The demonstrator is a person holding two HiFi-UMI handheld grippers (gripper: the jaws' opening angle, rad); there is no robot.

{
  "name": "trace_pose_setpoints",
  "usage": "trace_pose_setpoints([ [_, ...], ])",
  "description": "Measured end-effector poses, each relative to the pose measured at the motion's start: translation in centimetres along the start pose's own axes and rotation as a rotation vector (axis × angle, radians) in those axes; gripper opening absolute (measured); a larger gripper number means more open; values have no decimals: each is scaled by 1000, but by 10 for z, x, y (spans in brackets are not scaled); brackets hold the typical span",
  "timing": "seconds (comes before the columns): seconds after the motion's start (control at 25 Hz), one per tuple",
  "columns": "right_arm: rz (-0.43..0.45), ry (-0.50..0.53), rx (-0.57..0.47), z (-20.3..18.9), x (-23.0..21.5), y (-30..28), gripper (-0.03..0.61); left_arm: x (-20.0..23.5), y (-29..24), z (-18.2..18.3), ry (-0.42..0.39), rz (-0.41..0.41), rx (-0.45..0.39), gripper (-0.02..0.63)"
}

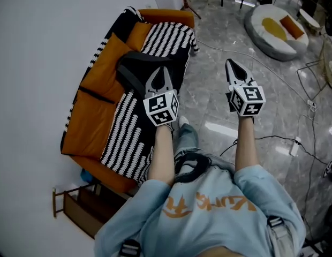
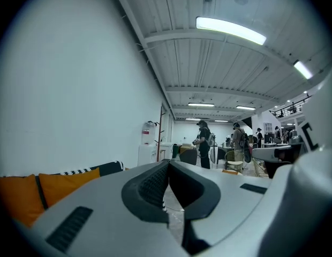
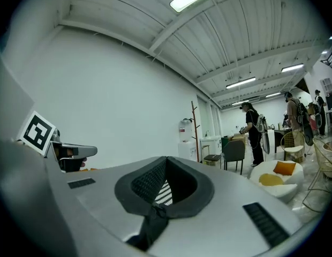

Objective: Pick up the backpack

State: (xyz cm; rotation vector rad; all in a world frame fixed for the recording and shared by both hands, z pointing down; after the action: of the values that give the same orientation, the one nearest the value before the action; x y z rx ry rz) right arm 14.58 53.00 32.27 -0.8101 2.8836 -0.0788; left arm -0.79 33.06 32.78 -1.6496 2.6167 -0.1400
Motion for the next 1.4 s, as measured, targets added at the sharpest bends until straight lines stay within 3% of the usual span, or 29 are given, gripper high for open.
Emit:
trace_pose_setpoints([
  [0.2, 56, -3, 53, -19, 23, -66, -2, 43, -47, -16, 38, 21, 58, 20],
  [0.4, 36, -26, 138, -40, 19, -138, -2, 83, -105, -40, 80, 21, 126, 20],
  [0.68, 104, 71, 202, -27, 51, -259, -2, 163, -179, -53, 187, 74, 141, 20],
  [1.0, 269, 181, 266, -28, 129, -368, -2, 286, -192, -78, 350, 286, 130, 20],
  [1.2, 364, 228, 293, -29, 166, -404, -2, 328, -182, -88, 388, 361, 112, 20],
  [1.4, 474, 249, 267, -28, 212, -433, -2, 389, -154, -94, 440, 518, 68, 20],
])
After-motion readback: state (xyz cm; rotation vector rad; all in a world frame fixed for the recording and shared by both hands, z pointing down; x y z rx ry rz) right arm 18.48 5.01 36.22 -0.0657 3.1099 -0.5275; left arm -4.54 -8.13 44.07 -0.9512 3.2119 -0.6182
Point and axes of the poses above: the fingertips, and each gripper's own axes: y backward along the fingers, x to its left, z out of its top, the point moved 3 cm from there along y, backward along the fingers, and after that the axes turned 3 degrees about -y, right-handed, at the moved point
